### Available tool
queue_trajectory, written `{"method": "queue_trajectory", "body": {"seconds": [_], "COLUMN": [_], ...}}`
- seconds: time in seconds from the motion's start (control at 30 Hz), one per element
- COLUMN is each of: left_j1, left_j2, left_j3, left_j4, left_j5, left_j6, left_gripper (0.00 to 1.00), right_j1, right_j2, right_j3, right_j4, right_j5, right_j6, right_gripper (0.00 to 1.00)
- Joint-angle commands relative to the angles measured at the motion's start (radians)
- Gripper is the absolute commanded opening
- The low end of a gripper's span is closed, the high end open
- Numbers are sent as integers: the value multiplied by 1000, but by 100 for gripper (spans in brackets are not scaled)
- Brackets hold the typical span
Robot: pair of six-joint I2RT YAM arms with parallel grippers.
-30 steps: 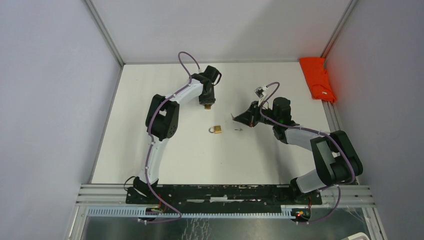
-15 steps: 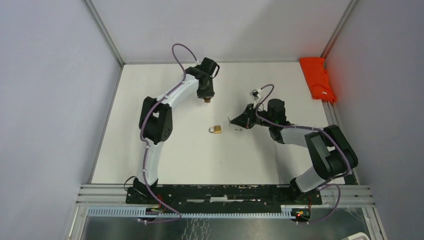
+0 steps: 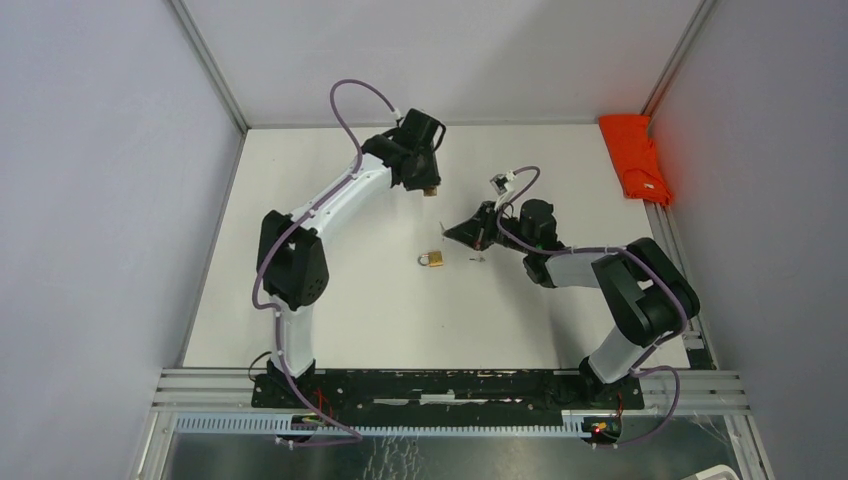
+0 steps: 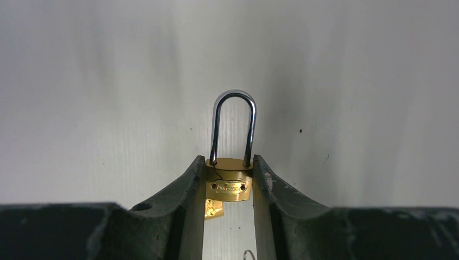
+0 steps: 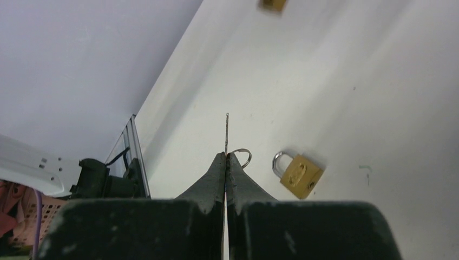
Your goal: Unlock with the key
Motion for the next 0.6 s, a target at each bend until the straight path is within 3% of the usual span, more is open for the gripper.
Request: {"method": "queue_trajectory", "body": {"seconds": [0.0,0.17,0.57], "left_j1": [-34,-59,-62], "left_j2": [-73,-97,-115], "left_j3": [-61,-98,-88], "left_j4": [73,97,97], "left_j5": [0,-2,-18], "left_j6": [-77,-99,-91], "left_gripper": [2,2,2], "right_j1": [10,17,27], "right_j2": [7,12,39], "right_j3": [83,107,91], "right_j4": [70,25,31], "right_j5": [73,152,179], "right_j6": [0,-31,-24], "right_gripper": [0,0,0]}}
